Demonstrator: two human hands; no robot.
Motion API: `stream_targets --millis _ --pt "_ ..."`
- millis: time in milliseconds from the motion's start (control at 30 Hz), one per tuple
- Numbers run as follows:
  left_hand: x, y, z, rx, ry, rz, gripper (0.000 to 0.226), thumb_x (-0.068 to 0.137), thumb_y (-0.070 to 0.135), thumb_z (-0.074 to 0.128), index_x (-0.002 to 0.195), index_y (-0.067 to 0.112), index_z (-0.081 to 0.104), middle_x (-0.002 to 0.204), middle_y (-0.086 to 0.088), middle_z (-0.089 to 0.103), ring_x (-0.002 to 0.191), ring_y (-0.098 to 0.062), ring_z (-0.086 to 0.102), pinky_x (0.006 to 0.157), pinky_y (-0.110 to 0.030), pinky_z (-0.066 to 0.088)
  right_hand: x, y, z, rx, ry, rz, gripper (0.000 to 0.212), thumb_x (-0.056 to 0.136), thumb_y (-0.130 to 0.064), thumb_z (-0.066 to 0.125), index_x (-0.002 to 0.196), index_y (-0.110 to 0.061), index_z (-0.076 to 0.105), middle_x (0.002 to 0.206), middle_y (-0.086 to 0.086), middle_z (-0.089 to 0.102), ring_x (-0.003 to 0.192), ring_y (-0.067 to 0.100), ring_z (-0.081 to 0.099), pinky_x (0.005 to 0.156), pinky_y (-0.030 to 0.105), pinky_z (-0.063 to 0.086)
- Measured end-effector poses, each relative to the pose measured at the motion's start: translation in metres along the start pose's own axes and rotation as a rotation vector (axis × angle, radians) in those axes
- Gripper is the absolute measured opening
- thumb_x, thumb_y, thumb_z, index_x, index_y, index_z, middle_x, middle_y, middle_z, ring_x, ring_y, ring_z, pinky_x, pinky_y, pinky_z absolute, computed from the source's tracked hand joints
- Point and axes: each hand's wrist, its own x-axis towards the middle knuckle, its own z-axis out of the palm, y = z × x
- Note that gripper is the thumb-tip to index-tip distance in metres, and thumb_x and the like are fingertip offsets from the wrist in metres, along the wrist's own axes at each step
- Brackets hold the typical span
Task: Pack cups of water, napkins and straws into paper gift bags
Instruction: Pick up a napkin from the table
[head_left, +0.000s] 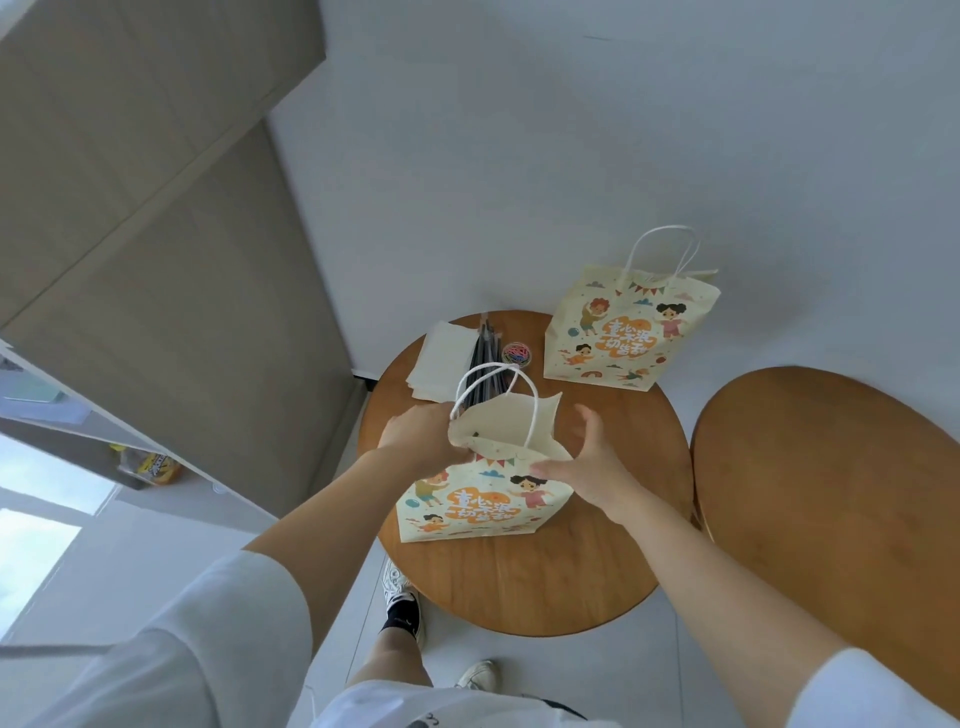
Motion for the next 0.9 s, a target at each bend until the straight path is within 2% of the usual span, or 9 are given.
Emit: stream_targets --millis 133,233,300,367,533,633,767,833,900 --pt "0.000 -0.008 0.006 0.071 0.011 -0.051 0.029 0.088 0.047 0.059 0.105 0.023 0.061 0.094 0.004 0.070 0.081 -0.013 0.067 0.087 -0.039 0.051 0.002 0.004 0.004 0.401 -0.263 0.106 0.132 0.035 -0.037 0.087 0.147 -0.032 0.018 0.137 0.004 0.048 0.124 0.025 0.046 0.112 0.049 0.027" --pt "0.002 -0.014 0.007 0.088 -0.014 -0.079 0.037 0.087 0.053 0.058 0.107 0.022 0.062 0.093 0.004 0.071 0.079 -0.011 0.067 0.085 -0.038 0.052 0.001 0.013 0.004 0.494 -0.303 0.177 0.146 0.027 -0.060 0.086 0.149 -0.033 0.010 0.149 0.004 0.034 0.136 0.027 0.031 0.115 0.055 0.013" --pt "0.002 -0.012 0.009 0.111 -0.029 -0.061 0.036 0.087 0.051 0.057 0.109 0.024 0.062 0.096 0.005 0.070 0.081 -0.012 0.066 0.085 -0.037 0.052 0.001 0.024 0.008 0.541 -0.319 0.237 0.134 0.036 -0.088 0.062 0.149 -0.033 0.014 0.154 0.003 0.025 0.143 0.027 0.019 0.114 0.055 0.009" --pt "0.001 -0.010 0.010 0.146 -0.027 -0.043 0.032 0.088 0.047 0.058 0.111 0.024 0.062 0.097 0.006 0.068 0.085 -0.014 0.065 0.086 -0.037 0.051 0.004 0.030 0.014 0.651 -0.282 0.303 0.119 0.048 -0.092 0.041 0.149 -0.032 0.019 0.152 0.006 0.030 0.142 0.027 0.023 0.114 0.054 0.011" --pt "0.001 -0.014 0.010 0.106 0.009 -0.106 0.031 0.091 0.043 0.057 0.107 0.018 0.064 0.092 0.001 0.069 0.077 -0.015 0.067 0.080 -0.034 0.055 0.004 0.010 0.016 0.572 -0.167 0.211 0.125 0.040 -0.094 0.049 0.145 -0.030 0.030 0.146 0.004 0.042 0.135 0.027 0.037 0.109 0.055 0.023" --pt "0.003 -0.013 0.010 0.139 0.018 -0.104 0.031 0.093 0.042 0.054 0.104 0.015 0.065 0.089 0.000 0.069 0.076 -0.016 0.065 0.078 -0.031 0.053 -0.008 -0.009 0.005 0.234 -0.152 -0.003 0.086 0.063 -0.075 0.060 0.130 -0.022 0.048 0.140 0.000 0.044 0.135 0.023 0.035 0.106 0.042 0.034" --pt "0.005 -0.011 0.006 0.177 0.013 -0.070 0.031 0.095 0.041 0.052 0.103 0.015 0.065 0.089 0.000 0.066 0.080 -0.019 0.061 0.081 -0.031 0.046 -0.003 -0.011 -0.005 -0.786 0.017 -0.391 0.057 0.076 -0.042 0.071 0.125 -0.024 0.048 0.157 -0.003 -0.002 0.144 0.022 -0.006 0.116 0.050 0.008" --pt "0.006 -0.012 0.003 0.221 -0.004 -0.041 0.029 0.095 0.040 0.050 0.102 0.016 0.064 0.086 0.001 0.064 0.078 -0.017 0.058 0.084 -0.031 0.043 0.001 -0.017 -0.006 -0.970 -0.041 -0.477 0.039 0.083 -0.027 0.063 0.120 -0.018 0.054 0.157 0.003 0.008 0.145 0.022 0.000 0.116 0.046 0.006" --pt "0.005 -0.012 0.000 0.229 -0.004 -0.030 0.027 0.096 0.040 0.051 0.101 0.017 0.064 0.085 0.000 0.065 0.076 -0.017 0.058 0.082 -0.030 0.044 0.006 -0.025 -0.007 -1.041 -0.053 -0.495 0.030 0.088 -0.020 0.056 0.117 -0.014 0.059 0.135 0.007 0.042 0.129 0.023 0.032 0.113 0.042 0.017"
